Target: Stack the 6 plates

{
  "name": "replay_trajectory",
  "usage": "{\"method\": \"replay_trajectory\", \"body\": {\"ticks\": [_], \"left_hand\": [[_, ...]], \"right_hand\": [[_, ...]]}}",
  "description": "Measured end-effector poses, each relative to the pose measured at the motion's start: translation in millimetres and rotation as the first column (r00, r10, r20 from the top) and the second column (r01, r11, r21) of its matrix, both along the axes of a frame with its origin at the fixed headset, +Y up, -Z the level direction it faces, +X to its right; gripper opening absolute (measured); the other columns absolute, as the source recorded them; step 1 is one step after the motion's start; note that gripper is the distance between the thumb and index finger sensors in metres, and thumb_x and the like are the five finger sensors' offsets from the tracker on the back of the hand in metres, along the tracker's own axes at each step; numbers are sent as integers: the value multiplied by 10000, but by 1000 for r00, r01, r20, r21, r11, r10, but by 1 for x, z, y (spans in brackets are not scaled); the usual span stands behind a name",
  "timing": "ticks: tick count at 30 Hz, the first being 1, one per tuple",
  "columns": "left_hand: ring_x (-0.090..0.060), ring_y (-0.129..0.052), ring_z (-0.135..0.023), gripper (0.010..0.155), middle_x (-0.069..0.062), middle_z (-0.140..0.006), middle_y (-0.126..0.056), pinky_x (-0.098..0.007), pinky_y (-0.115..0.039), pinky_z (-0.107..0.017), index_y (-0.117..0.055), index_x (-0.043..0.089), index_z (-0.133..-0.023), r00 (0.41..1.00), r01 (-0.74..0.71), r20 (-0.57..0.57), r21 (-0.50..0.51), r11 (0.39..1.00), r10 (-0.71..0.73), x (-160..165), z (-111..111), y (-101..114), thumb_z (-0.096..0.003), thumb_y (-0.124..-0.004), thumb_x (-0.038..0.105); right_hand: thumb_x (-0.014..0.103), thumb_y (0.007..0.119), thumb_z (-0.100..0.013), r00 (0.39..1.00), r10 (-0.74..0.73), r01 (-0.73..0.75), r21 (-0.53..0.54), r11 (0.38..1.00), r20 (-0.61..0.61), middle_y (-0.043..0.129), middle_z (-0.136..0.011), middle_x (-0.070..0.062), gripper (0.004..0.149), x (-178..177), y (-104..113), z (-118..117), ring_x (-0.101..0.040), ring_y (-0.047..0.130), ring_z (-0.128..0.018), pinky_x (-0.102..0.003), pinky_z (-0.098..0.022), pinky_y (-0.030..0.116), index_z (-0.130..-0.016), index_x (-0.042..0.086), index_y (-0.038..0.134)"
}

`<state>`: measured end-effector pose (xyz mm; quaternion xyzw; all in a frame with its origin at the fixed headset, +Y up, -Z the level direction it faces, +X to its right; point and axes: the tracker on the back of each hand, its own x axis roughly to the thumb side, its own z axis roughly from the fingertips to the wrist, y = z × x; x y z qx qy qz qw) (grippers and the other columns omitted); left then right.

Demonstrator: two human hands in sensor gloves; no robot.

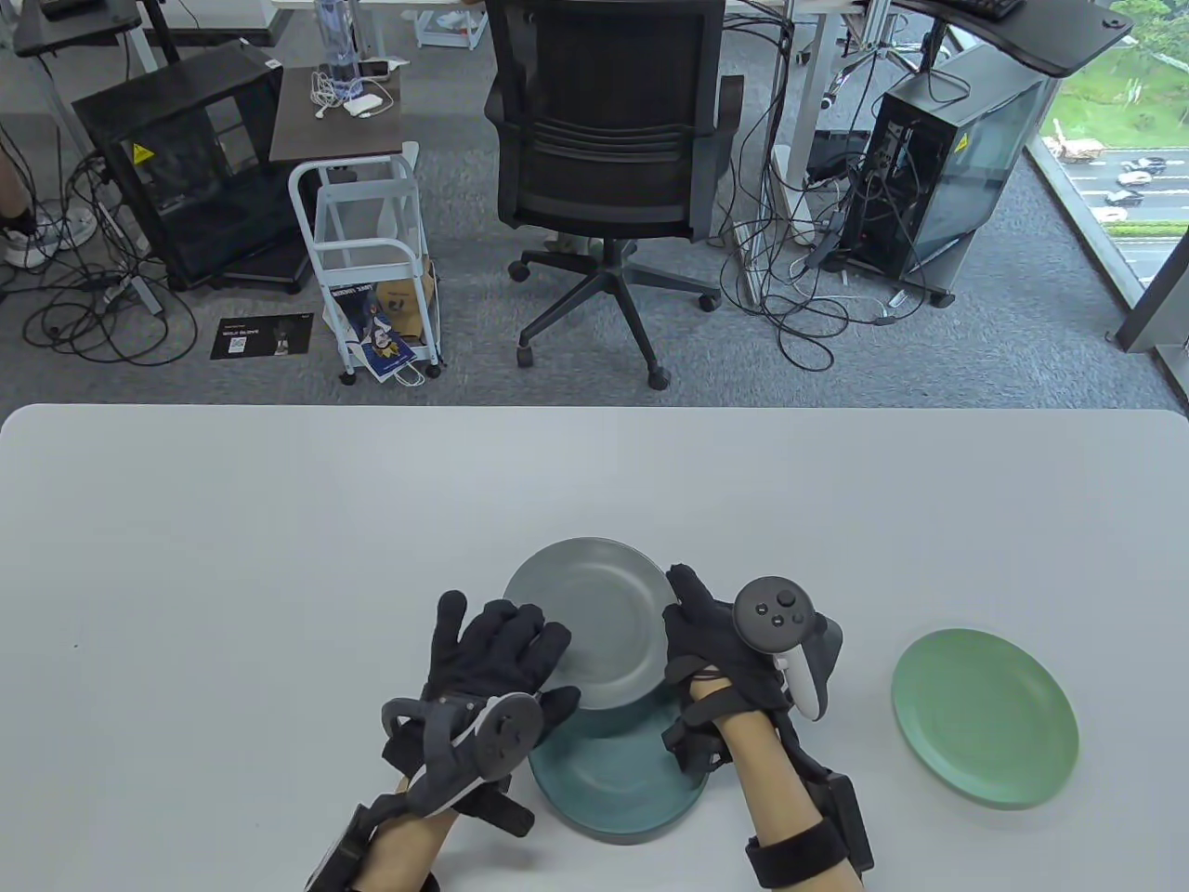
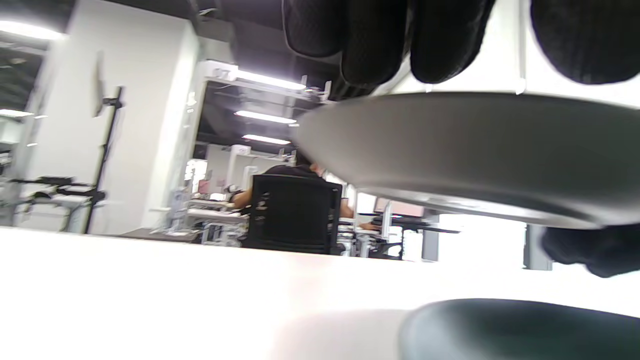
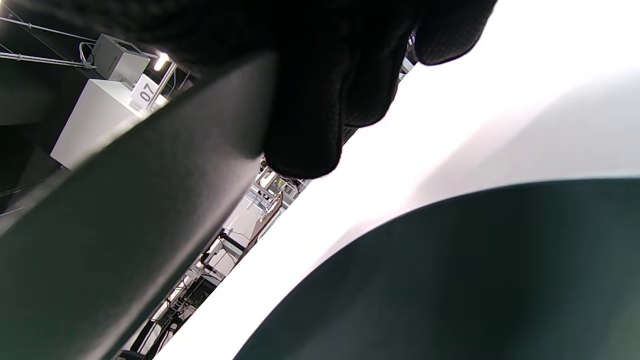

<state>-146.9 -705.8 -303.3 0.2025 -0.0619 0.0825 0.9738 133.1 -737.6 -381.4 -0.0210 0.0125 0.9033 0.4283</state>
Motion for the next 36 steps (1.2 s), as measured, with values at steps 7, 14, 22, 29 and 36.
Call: {"method": "replay_trajectory", "body": {"ticks": [7,14,22,29,36], "left_hand": [[-89,-571,-1085,703,223,-1058,-668,-468,-163,-932,-655,492,-933,958,-213,-213,-93,973,189,-57,-21,-19,-268,-767,688],[-97,-578,-1084,689,216,-1054,-681,-470,-162,-927,-662,484,-936,925,-269,-321,-170,948,205,-77,-32,-38,-284,-765,682],[-96,-591,-1079,661,218,-1046,-693,-471,-174,-922,-677,483,-926,926,-252,-336,-208,945,173,-76,-37,-46,-298,-764,670],[-98,-608,-1069,648,215,-1040,-703,-473,-180,-918,-688,480,-920,925,-261,-333,-206,943,183,-76,-37,-46,-303,-761,666],[-99,-613,-1067,642,217,-1038,-707,-474,-186,-916,-696,480,-915,934,-225,-324,-211,951,149,-73,-36,-47,-304,-760,667]], "right_hand": [[316,685,-555,998,36,-37,-16,999,-43,952,-698,19,487,-1,1,0,-251,734,-877,-550,-745,489,-1018,189,605],[316,685,-554,988,34,-38,-21,999,-151,951,-701,20,475,-4,-3,-3,-247,728,-884,-551,-749,483,-1012,206,621],[312,682,-554,959,71,-79,-18,997,-276,948,-702,9,467,-5,-4,-2,-250,720,-888,-554,-751,473,-1006,206,633],[317,683,-553,950,110,-123,-26,992,-293,938,-721,6,452,5,-7,7,-259,708,-895,-555,-752,471,-995,221,661],[504,782,-524,891,431,-428,51,902,-144,509,-1113,-61,604,19,9,15,-346,371,-1030,-585,-774,310,-1050,284,584]]}}
